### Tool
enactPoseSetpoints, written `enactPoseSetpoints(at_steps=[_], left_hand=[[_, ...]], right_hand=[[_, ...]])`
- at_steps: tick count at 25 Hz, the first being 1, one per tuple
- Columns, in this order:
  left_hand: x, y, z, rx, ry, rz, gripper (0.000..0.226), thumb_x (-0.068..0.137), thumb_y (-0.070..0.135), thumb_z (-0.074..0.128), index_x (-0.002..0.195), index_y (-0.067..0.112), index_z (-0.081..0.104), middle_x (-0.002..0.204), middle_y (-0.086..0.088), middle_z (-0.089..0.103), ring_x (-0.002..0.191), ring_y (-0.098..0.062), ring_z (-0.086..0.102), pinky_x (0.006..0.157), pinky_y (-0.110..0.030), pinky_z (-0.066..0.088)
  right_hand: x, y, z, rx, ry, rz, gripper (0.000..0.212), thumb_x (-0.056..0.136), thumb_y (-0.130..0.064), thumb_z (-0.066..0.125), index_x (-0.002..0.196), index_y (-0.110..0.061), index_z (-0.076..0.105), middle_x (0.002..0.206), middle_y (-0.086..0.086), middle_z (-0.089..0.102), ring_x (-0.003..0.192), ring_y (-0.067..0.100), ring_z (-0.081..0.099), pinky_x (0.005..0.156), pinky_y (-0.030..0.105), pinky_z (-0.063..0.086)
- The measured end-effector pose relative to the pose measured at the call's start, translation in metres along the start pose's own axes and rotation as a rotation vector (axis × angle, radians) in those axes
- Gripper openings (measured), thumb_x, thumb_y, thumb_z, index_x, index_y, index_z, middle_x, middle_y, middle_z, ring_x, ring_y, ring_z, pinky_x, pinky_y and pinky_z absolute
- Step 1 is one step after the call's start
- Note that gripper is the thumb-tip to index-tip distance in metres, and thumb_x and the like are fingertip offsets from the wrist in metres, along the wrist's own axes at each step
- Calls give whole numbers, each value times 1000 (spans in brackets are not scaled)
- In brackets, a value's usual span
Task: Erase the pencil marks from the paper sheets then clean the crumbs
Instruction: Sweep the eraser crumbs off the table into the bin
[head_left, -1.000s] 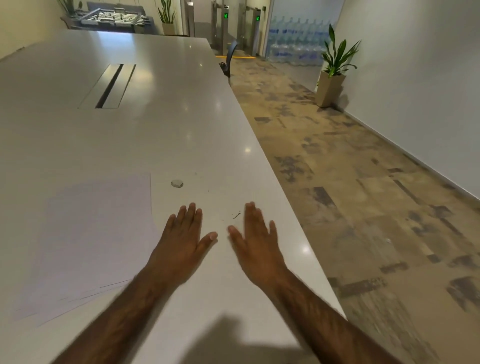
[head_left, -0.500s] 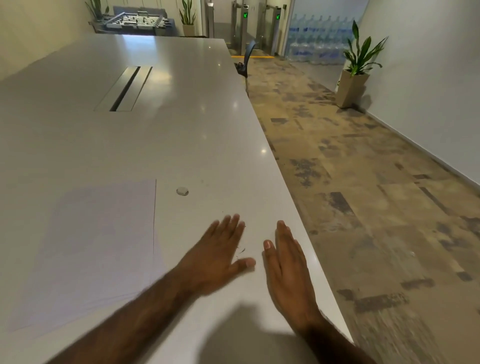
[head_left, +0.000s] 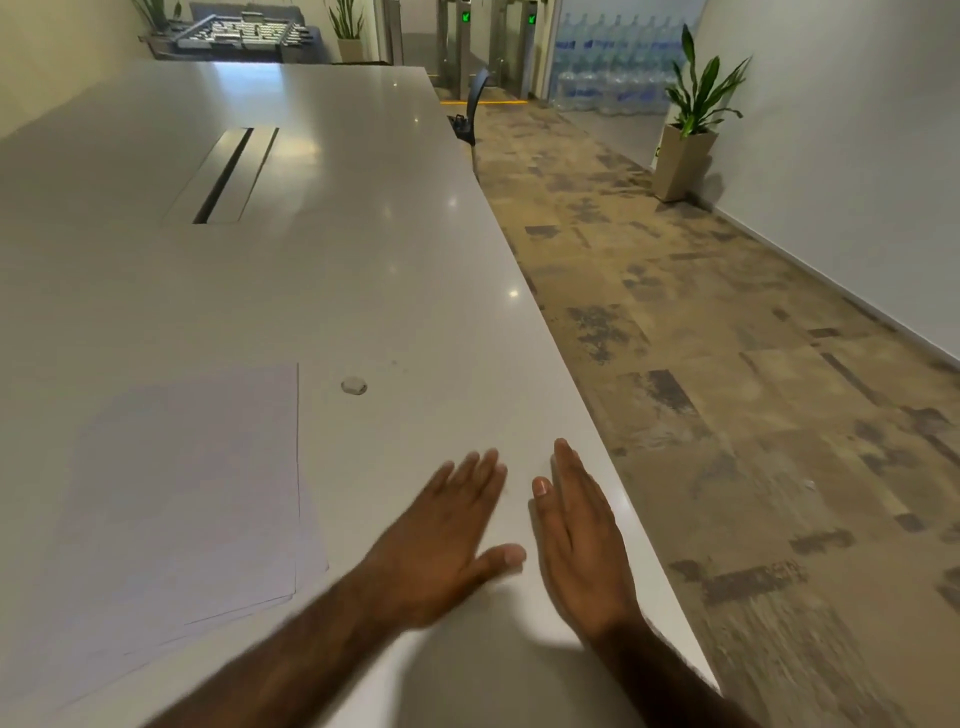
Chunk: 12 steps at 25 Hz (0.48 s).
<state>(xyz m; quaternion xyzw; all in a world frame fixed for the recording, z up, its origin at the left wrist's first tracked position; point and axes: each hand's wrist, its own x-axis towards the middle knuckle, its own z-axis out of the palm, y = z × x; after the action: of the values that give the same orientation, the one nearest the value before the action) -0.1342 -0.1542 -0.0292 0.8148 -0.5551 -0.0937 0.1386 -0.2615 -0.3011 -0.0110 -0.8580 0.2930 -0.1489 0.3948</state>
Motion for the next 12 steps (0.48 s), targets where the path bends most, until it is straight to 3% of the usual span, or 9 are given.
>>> enactPoseSetpoints(at_steps=[2,4,6,8,12], left_hand=[[-24,3,0,-33,94,-63,84,101,78,10,164,28,-16,170,10,-25,157,-8,-20,125,-32,-8],[-35,0,-10,45,155,-345,89,98,79,-1,163,21,-18,170,2,-28,156,-14,-25,127,-36,-12],[-31,0,-18,84,81,-578,100,89,82,-10,161,14,-21,168,-8,-31,155,-21,-29,128,-40,-14],[-14,13,-16,30,8,-562,105,85,85,-8,159,13,-26,164,-10,-37,153,-23,-34,126,-40,-18],[9,54,-8,-31,-35,-304,84,93,75,-6,154,25,-34,158,4,-48,149,-16,-40,125,-40,-20]], right_hand=[[0,0,0,-6,3,8,75,95,-81,12,161,-47,10,168,-28,12,154,-6,11,128,39,20],[1,0,1,7,15,0,75,95,-81,12,161,-46,12,167,-27,14,153,-8,12,129,38,19],[2,1,1,-23,4,0,75,95,-81,11,161,-45,11,168,-26,14,153,-8,10,129,36,16],[1,2,2,-88,-18,-6,72,98,-77,10,162,-45,9,169,-24,11,153,-8,5,130,33,10],[-1,-5,-1,-86,-54,-34,63,102,-66,15,161,-46,8,170,-22,9,155,-4,4,130,38,10]])
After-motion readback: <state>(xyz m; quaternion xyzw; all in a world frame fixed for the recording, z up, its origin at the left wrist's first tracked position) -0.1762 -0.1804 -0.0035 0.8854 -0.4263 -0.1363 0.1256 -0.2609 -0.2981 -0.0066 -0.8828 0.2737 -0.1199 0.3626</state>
